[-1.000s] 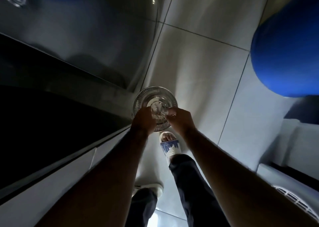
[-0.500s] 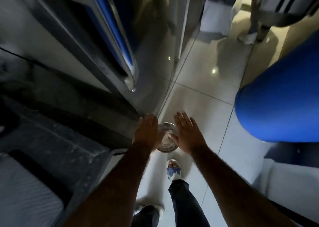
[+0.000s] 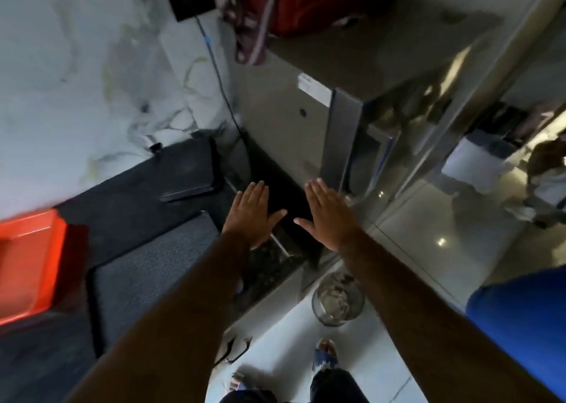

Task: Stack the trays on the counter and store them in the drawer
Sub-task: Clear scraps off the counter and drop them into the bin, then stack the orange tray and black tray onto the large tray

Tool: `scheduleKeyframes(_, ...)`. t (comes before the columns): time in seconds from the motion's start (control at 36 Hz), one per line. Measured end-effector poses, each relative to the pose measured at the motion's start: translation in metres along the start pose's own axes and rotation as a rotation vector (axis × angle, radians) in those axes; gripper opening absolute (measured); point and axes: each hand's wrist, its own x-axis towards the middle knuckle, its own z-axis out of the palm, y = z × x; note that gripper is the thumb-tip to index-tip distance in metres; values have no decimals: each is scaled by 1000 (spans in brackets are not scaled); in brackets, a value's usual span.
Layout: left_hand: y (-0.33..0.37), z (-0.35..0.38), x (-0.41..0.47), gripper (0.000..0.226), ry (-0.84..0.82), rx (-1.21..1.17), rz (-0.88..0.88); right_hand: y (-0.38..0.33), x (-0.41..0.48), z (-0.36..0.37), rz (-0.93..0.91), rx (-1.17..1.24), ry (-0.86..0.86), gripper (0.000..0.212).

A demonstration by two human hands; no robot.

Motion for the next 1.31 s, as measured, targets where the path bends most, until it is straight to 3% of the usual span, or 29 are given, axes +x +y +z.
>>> scheduleKeyframes(0.33,-183,-54,-120,88,139,-64,-476,-177,94,-19,-449,-75,-14,97)
scheduleKeyframes(0.47,-228,-51,-171,90,156,-120,-633,-236,108,-5,-530,-31,-26,94)
scheduleKeyframes(0.53,-240,-40,-188,92,120,-127,-682,-246,106,8,-491,29,-115,92)
scheduleKeyframes(0.61,-253,-10,-215,89,-13,-225,-828,-248,96,33,-209,207,-294,90)
scheduleKeyframes(0.72,-248,37,-261,67,-141,-448,-1120,-236,83,65,23,133,-429,63)
scheduleKeyframes(0.81,-237,61,-282,53,-149,-472,-1217,-224,73,82,50,51,-509,50)
scheduleKeyframes(0.92,-232,73,-292,25,-88,-443,-1304,-212,64,88,66,16,-465,33)
scheduleKeyframes(1.03,-233,69,-297,23,-124,-485,-1336,-204,68,85,40,-63,-542,30)
scheduleKeyframes(1.17,-234,55,-310,24,-272,-569,-1244,-207,91,75,63,-61,-785,21)
scheduleKeyframes(1.22,-241,53,-317,24,-307,-642,-1240,-213,102,74,118,-31,-864,28)
scheduleKeyframes(1.31,-263,51,-330,38,-214,-809,-1347,-237,124,65,77,-7,-799,41)
